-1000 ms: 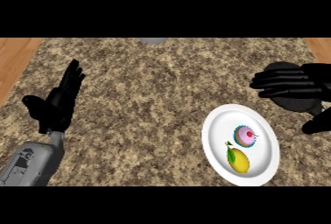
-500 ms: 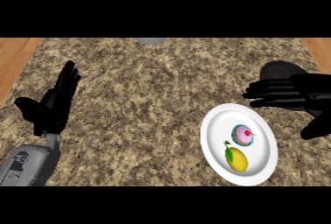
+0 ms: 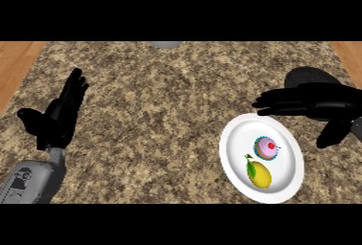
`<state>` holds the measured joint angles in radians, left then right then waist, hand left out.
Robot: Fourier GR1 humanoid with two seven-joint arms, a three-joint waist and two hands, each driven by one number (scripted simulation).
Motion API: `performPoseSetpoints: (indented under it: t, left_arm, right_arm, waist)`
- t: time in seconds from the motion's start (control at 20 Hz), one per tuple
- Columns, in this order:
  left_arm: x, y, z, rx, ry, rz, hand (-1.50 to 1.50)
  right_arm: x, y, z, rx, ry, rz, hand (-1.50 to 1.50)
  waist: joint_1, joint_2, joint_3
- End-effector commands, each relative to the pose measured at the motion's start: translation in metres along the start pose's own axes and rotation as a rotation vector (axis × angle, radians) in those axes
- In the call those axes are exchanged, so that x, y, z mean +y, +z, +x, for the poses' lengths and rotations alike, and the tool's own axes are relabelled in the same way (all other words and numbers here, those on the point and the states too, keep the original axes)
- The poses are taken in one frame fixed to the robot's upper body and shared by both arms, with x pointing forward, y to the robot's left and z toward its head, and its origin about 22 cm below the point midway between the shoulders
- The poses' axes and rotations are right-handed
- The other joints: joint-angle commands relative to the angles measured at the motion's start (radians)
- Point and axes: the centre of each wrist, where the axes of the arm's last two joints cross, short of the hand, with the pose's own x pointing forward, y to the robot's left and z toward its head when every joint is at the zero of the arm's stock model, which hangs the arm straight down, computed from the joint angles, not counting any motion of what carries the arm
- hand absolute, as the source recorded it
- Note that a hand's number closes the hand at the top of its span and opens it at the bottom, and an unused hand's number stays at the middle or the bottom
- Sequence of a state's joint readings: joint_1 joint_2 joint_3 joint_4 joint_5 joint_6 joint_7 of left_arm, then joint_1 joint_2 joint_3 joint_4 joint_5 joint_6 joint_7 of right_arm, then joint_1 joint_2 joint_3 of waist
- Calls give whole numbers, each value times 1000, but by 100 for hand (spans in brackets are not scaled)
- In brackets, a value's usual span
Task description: Pick the cupcake from the plate and place it in the pan
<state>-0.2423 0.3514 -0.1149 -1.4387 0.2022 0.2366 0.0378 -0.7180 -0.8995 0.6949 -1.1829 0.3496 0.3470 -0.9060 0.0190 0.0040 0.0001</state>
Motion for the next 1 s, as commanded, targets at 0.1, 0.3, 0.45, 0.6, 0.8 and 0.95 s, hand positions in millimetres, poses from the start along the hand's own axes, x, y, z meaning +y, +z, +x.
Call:
performPoseSetpoints:
  t: [0.1,0.3,0.45,0.6,0.8,0.95]
  left_arm:
    - [3,-9,12,-15,0,-1,0]
    - [8,4,2,-11,5,12,0]
    - [13,9,2,-1,-10,2,0]
    - [5,-2,1,8,6,-7,0]
    - [1,-10,-12,1,3,17,0]
    - [5,-6,6,3,0,20,0]
  right_arm:
    - [6,-16,-4,-103,-65,133,-150]
    - [23,-37,-5,-92,-15,187,-150]
    - [19,-16,-8,-116,-14,162,-150]
    - [28,-47,-8,-72,36,199,-150]
    - [40,-42,-3,-23,177,227,-150]
    - [39,-25,-16,-13,166,250,-150]
  waist:
    - [-6,-2,0]
    - [1,-2,0]
    - [-7,-3,0]
    - [-10,-2,0]
    - [-19,-3,0]
    - [-14,-3,0]
